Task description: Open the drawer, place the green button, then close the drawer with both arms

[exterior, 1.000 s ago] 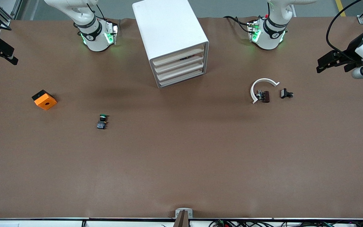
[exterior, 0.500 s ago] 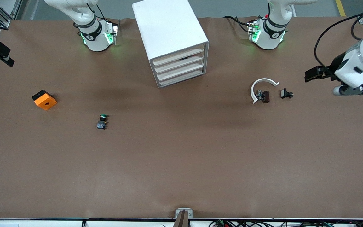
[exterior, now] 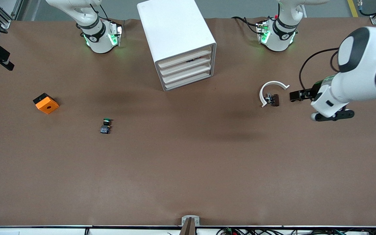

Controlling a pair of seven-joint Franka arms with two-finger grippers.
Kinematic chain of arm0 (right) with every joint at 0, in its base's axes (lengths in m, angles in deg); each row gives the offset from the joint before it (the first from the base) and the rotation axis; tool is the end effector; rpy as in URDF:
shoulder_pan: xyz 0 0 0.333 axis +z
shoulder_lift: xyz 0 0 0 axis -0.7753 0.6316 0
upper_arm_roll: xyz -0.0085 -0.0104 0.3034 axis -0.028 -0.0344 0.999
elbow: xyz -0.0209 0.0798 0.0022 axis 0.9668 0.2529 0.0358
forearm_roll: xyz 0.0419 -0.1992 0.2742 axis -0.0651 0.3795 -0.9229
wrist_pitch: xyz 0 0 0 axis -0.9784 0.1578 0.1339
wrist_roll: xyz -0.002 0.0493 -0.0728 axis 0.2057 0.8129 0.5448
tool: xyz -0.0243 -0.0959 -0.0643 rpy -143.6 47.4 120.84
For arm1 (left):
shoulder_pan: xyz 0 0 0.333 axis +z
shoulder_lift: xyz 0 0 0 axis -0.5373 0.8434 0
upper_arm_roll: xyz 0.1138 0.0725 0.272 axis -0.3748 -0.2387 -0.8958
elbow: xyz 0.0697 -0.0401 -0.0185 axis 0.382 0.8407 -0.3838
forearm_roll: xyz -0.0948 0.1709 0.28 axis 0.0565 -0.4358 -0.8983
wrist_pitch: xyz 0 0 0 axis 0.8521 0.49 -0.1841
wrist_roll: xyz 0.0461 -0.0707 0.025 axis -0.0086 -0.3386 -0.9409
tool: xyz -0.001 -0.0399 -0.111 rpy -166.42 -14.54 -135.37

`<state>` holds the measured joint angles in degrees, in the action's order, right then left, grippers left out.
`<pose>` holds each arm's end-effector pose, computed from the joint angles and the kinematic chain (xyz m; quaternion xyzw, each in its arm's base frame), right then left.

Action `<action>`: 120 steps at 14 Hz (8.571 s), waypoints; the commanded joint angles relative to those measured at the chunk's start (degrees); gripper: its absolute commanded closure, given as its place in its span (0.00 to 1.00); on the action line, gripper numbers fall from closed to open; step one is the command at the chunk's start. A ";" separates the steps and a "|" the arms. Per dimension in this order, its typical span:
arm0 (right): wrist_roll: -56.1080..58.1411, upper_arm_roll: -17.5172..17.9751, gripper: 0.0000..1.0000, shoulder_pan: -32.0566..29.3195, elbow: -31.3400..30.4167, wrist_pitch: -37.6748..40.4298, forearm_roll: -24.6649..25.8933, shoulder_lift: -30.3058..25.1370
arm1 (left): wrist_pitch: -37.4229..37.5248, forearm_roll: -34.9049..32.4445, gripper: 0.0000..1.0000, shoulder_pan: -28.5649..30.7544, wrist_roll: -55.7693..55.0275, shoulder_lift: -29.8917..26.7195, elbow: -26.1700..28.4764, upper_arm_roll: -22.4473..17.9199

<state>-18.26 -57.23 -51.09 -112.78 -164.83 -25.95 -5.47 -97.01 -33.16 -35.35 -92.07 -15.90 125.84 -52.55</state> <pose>0.4531 -0.0305 0.6504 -0.9994 0.0211 -0.0272 0.0054 0.5128 -0.0932 0.4480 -0.9837 -0.0628 0.1684 0.0028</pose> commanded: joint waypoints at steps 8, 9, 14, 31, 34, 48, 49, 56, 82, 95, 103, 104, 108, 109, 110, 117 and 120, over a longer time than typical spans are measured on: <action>0.68 -0.05 0.00 -1.14 2.34 -3.88 0.27 13.54 | -6.55 0.15 0.00 -3.64 -20.27 10.25 -0.93 4.75; 0.94 -0.05 0.00 -1.75 2.43 -3.97 0.35 13.99 | -6.55 -0.38 0.00 -5.30 -24.04 11.91 -1.72 4.67; 0.07 -0.05 0.00 -1.32 2.34 -5.29 0.18 16.36 | -6.02 0.23 0.00 -8.56 -43.02 18.51 -5.68 4.93; -23.58 0.30 0.00 11.77 -24.02 -38.66 -1.93 17.58 | 13.93 24.64 0.00 -10.33 -88.48 39.79 -13.85 5.63; -23.40 0.30 0.00 11.95 -27.88 -47.89 -1.93 21.62 | 14.02 29.40 0.00 -10.24 -94.55 41.28 -13.94 5.63; -22.35 0.30 0.00 12.66 -31.58 -55.30 -1.40 30.78 | 14.72 39.61 0.00 -12.18 -110.38 46.82 -14.56 5.81; -22.35 0.30 0.00 12.74 -31.58 -55.30 -1.40 31.13 | 14.81 40.30 0.00 -12.52 -110.91 46.82 -14.56 5.98; -22.26 0.30 0.00 13.79 -31.41 -57.76 -1.40 34.55 | 14.81 41.54 0.00 -15.25 -111.88 46.56 -14.38 6.16; -23.05 -0.22 1.00 9.40 1.70 -4.19 -1.23 26.30 | 14.28 41.54 0.79 -22.72 -111.97 47.09 -14.38 6.86; -37.99 0.39 1.00 10.46 4.72 1.83 -4.12 18.82 | 14.19 41.28 0.92 -21.41 -111.62 47.52 -14.73 2.39; -46.25 0.39 1.00 13.09 1.66 -0.71 -4.83 18.48 | 14.19 41.54 0.87 -18.07 -111.70 47.61 -16.49 1.94; -47.91 0.39 1.00 13.09 1.46 -0.63 -5.27 17.95 | 14.19 41.46 0.87 -17.98 -111.70 47.61 -16.93 1.94; -63.35 0.57 1.00 15.80 1.55 1.12 -8.87 14.52 | 14.28 41.45 0.86 -16.23 -111.70 47.61 -17.90 1.94; -68.27 0.57 1.00 17.65 2.51 2.87 -8.70 14.61 | 14.28 41.45 0.86 -15.96 -111.70 47.61 -17.98 1.94; -72.40 0.48 1.00 19.40 3.13 3.41 -8.44 14.52 | 14.28 41.45 0.86 -15.26 -111.70 47.61 -18.07 1.94; -102.81 0.57 1.00 32.49 0.95 -5.17 -8.26 13.20 | 14.19 41.45 0.86 -12.97 -111.88 47.88 -19.57 1.59; -111.80 0.57 1.00 38.04 -1.26 -11.51 -8.43 13.64 | 14.19 41.37 0.86 -12.71 -111.88 47.88 -19.83 1.50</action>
<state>-125.01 -56.06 -15.93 -112.47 -173.40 -34.04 8.55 -84.28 8.54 -48.85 -203.31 31.42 107.20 -49.77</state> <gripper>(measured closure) 0.586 0.855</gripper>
